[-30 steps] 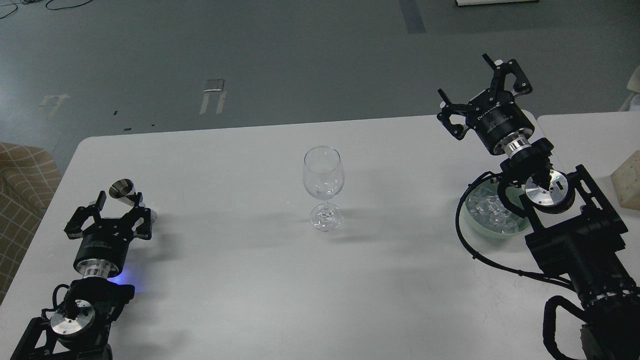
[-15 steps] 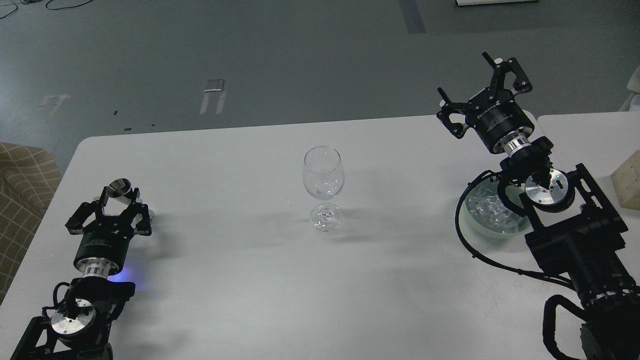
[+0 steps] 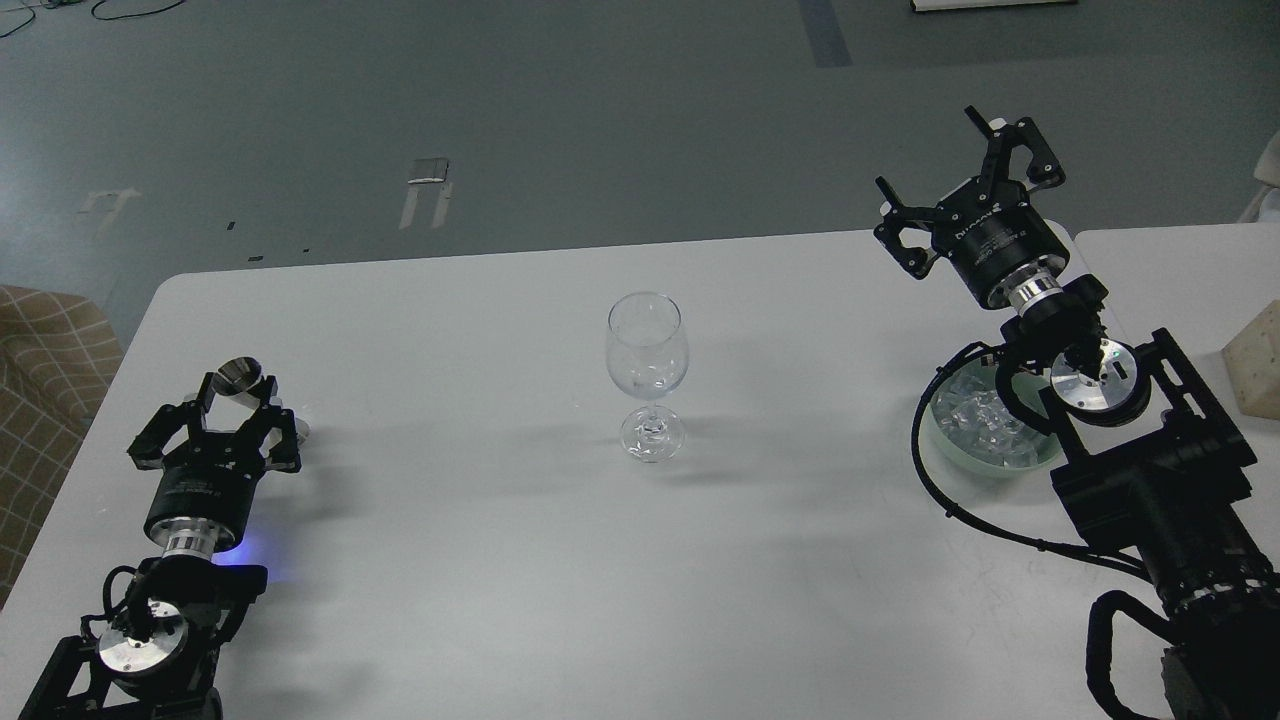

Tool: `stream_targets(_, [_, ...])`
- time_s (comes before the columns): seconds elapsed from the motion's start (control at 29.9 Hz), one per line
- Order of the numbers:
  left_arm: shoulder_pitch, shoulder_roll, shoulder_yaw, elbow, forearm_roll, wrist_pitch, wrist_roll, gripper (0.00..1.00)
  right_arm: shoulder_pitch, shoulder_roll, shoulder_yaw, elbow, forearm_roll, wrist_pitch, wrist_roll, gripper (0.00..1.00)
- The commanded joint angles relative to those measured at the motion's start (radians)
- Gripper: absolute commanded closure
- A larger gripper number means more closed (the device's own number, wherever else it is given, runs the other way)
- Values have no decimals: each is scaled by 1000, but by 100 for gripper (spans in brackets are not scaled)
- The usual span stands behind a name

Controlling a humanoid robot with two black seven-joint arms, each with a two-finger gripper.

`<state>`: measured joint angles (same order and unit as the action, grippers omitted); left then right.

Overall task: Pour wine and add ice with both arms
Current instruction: 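Close the left gripper on the metal jigger and lift it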

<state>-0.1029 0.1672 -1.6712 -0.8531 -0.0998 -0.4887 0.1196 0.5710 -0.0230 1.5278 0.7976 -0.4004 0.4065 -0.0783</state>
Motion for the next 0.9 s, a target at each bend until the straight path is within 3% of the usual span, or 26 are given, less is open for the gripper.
stream_targets(0.0, [0,3,1,5,0,0,2,43,0,0,0,0,0,0,0,0])
stream_targets(0.87, [0,3,8,5,0,0,3,44,0,0,0,0,0,0,0,0])
